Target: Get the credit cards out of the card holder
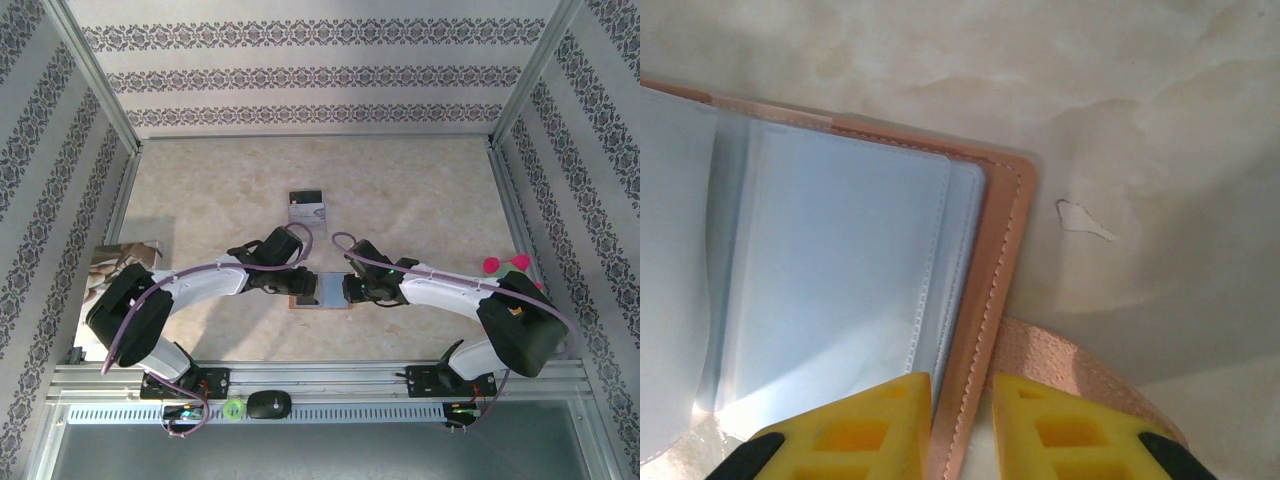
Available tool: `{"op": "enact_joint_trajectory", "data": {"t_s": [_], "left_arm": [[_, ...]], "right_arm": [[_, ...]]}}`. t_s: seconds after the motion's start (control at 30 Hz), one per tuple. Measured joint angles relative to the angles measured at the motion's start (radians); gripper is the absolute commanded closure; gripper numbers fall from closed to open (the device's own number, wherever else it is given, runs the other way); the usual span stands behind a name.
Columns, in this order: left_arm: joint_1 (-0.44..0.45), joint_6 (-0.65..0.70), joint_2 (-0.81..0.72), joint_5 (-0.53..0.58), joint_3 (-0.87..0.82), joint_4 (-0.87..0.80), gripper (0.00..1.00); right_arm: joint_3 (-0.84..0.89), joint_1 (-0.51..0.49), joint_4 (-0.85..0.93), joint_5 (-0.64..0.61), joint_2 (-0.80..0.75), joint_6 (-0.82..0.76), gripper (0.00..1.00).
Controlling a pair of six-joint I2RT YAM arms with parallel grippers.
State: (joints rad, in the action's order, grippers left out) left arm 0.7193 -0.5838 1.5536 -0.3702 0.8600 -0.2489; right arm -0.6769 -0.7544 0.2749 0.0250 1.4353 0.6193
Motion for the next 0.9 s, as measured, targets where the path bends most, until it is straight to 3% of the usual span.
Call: {"op": "enact_joint_trajectory", "data": {"t_s": [0.5,0.7,0.9], "left_arm": [[0.066,0.002,0.277,-0.158,0.173,0.000,0.72],[0.066,0.001,0.194,-0.126,0.153,0.010,0.63],[0.042,0.002,-0.032,-0.025,0.065,0.056,0.62]], "right_arm": [[0.045,0.059,-0.001,-0.026,-0.247,0.003,0.77],[0.045,0.059,-0.005,-0.007,-0.257,0.002,0.76],[0.027,0.058,-0.062,0.091,-0.207,-0.004,0.76]]}}
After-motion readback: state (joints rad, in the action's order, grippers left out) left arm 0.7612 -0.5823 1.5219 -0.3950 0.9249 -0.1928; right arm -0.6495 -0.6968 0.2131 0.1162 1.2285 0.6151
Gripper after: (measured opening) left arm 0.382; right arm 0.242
